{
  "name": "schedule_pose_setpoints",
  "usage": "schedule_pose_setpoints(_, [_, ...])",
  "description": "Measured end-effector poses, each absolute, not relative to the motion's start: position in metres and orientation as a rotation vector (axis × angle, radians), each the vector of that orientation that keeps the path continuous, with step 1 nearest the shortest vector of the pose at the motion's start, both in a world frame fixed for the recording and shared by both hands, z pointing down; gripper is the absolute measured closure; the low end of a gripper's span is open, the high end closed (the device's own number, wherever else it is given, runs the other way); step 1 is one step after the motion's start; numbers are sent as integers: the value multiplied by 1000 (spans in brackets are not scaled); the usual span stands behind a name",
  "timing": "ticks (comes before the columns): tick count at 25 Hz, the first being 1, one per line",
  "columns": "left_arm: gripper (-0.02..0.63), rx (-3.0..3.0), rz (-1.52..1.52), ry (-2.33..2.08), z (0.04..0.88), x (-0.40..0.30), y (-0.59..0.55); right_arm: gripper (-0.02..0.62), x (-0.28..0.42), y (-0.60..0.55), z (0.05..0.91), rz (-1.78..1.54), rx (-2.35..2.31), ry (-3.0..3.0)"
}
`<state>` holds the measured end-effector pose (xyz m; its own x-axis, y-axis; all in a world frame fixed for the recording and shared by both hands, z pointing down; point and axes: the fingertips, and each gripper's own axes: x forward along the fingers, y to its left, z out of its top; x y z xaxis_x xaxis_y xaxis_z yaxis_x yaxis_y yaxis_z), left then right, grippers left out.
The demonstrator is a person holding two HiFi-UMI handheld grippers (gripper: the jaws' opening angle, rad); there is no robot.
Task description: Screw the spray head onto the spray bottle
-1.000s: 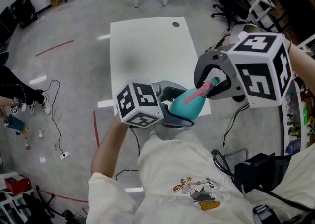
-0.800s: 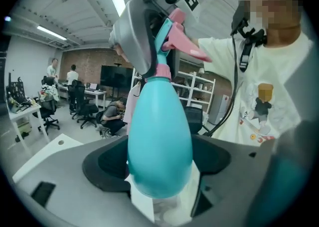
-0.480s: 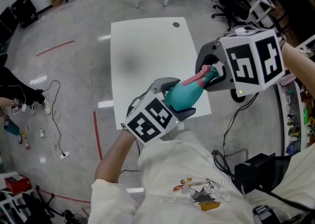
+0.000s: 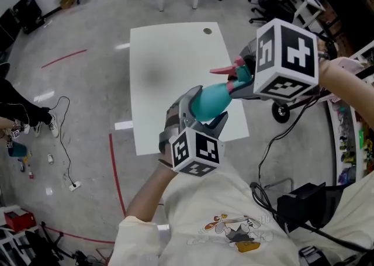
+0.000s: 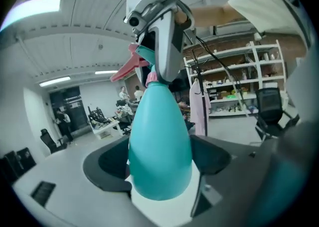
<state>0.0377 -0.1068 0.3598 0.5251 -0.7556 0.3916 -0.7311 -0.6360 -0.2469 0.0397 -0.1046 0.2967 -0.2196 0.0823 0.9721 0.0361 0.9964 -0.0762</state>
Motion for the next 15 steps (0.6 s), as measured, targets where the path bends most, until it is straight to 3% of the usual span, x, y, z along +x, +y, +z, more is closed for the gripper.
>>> schedule_pose_setpoints(8, [215,-2219,-755,1521,351,22,-120,465,40,-103,294,414,104,-1817])
schedule_pose_setpoints(15, [215,-2301,-630,1521,348,15,-125,465,26,-108,284,619,220,-1887])
